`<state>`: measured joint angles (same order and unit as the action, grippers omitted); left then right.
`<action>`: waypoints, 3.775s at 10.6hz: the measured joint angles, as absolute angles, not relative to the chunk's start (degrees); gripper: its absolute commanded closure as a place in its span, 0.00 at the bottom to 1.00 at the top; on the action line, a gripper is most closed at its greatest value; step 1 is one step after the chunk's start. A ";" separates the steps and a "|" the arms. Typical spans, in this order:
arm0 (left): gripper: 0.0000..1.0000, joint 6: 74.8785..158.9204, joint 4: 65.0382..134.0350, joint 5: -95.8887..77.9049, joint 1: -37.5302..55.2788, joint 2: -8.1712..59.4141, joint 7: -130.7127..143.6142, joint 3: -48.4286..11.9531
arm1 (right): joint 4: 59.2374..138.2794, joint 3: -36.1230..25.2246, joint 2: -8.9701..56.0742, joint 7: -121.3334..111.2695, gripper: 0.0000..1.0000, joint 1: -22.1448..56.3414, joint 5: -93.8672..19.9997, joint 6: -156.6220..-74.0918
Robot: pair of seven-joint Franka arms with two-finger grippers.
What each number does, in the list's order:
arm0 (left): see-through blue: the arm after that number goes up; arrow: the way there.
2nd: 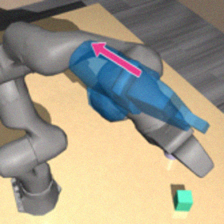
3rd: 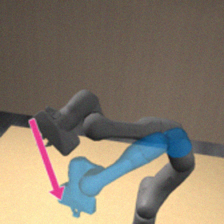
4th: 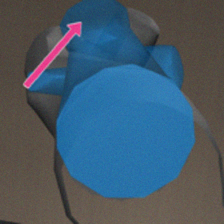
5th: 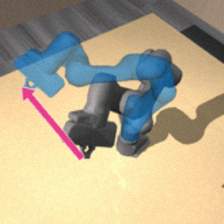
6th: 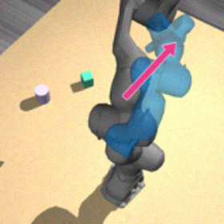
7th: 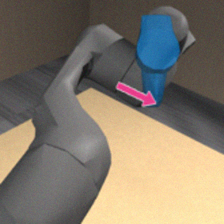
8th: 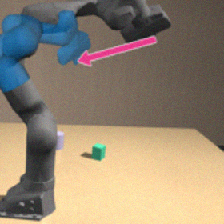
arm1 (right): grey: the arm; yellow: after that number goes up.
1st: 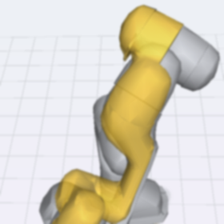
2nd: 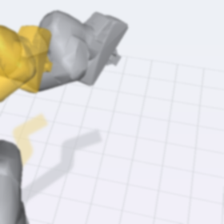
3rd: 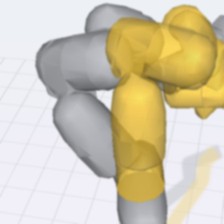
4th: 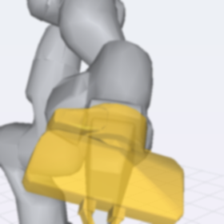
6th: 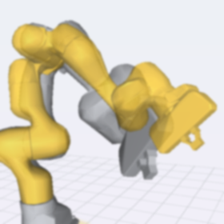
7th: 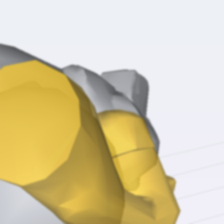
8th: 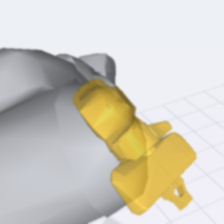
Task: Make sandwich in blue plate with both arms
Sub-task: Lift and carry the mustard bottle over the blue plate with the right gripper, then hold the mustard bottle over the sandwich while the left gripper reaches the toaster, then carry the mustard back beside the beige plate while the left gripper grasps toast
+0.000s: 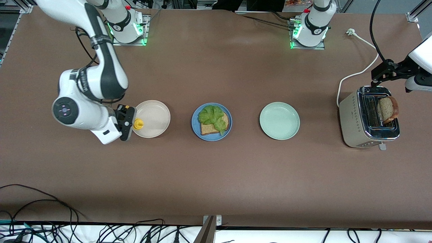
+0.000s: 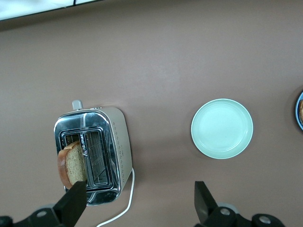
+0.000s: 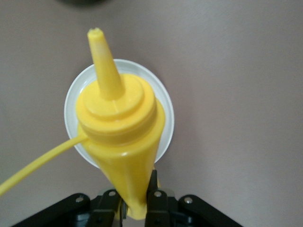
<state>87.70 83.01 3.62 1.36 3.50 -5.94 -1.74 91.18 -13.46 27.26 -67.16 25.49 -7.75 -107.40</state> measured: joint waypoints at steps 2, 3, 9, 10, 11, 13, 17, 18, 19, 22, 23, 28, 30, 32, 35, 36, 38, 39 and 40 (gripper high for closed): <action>0.00 87.70 83.38 3.65 0.47 3.50 -5.91 -1.45 | 88.06 -13.39 28.67 -61.29 0.82 29.14 -2.18 -107.39; 0.00 87.70 83.66 3.66 -0.38 3.50 -5.91 -1.24 | 87.42 -13.36 29.28 -56.83 0.82 31.68 1.23 -107.39; 0.00 87.70 83.91 6.42 -1.39 3.49 -5.96 1.12 | 86.96 -13.20 32.21 -33.41 0.82 49.20 26.41 -105.07; 0.00 87.70 84.13 7.85 -1.39 3.49 -5.96 1.15 | 86.67 -13.20 33.46 -30.99 0.82 51.94 30.79 -104.48; 0.00 87.70 84.62 8.48 -1.38 3.49 -5.96 1.15 | 85.14 -13.20 35.22 -28.94 0.82 54.46 34.85 -101.63; 0.00 88.26 86.31 8.61 -1.36 3.50 -5.96 1.12 | 80.22 -13.20 39.96 -25.36 0.82 59.50 42.45 -93.58; 0.00 89.80 89.29 8.63 -2.70 3.43 -5.94 1.29 | 75.99 -13.32 48.89 -15.93 0.82 66.62 55.97 -83.07; 0.00 89.80 89.36 8.63 -2.75 3.39 -6.02 1.29 | 75.41 -13.50 49.87 -15.81 0.82 66.70 57.64 -82.75; 0.00 89.76 90.09 8.63 -2.79 3.36 -6.02 1.44 | 75.14 -13.81 50.36 -15.81 0.82 66.64 58.69 -82.63; 0.00 91.79 96.41 8.63 -3.56 3.50 -6.03 3.09 | 75.00 -14.08 50.51 -15.81 0.82 66.62 59.30 -82.57; 0.00 94.04 99.40 8.63 -4.58 3.56 -6.04 3.25 | 74.95 -14.08 50.52 -15.81 0.82 66.61 59.31 -82.55; 0.00 99.31 109.38 8.63 -6.90 3.65 -6.14 5.00 | 73.09 -14.16 50.45 -15.52 0.89 66.60 50.11 -82.45; 0.00 99.57 111.49 8.67 -7.12 3.76 -6.14 5.00 | 70.55 -14.90 50.37 -15.44 0.89 66.56 43.23 -82.45; 0.00 100.55 112.91 11.68 -7.88 4.74 -9.22 5.07 | 67.55 -15.90 49.67 -15.46 0.89 64.64 33.13 -82.76; 0.00 104.30 112.97 12.57 -9.22 6.60 -16.55 6.61 | 65.82 -16.16 46.30 -17.19 0.89 57.76 19.30 -85.37; 0.00 105.12 112.97 12.57 -9.52 7.12 -17.62 6.87 | 65.78 -16.20 44.91 -19.01 0.89 55.35 14.34 -86.41; 0.03 107.82 113.00 12.60 -9.95 8.43 -19.63 7.02 | 65.76 -16.26 42.56 -23.02 0.88 50.79 5.40 -87.11; 0.18 109.14 113.00 12.60 -10.06 9.28 -19.93 7.20 | 65.76 -16.29 41.73 -25.93 0.88 48.33 1.58 -87.20; 0.33 109.86 112.99 12.60 -10.13 10.01 -20.21 7.31 | 65.76 -16.81 40.91 -29.21 0.88 46.06 -2.08 -87.72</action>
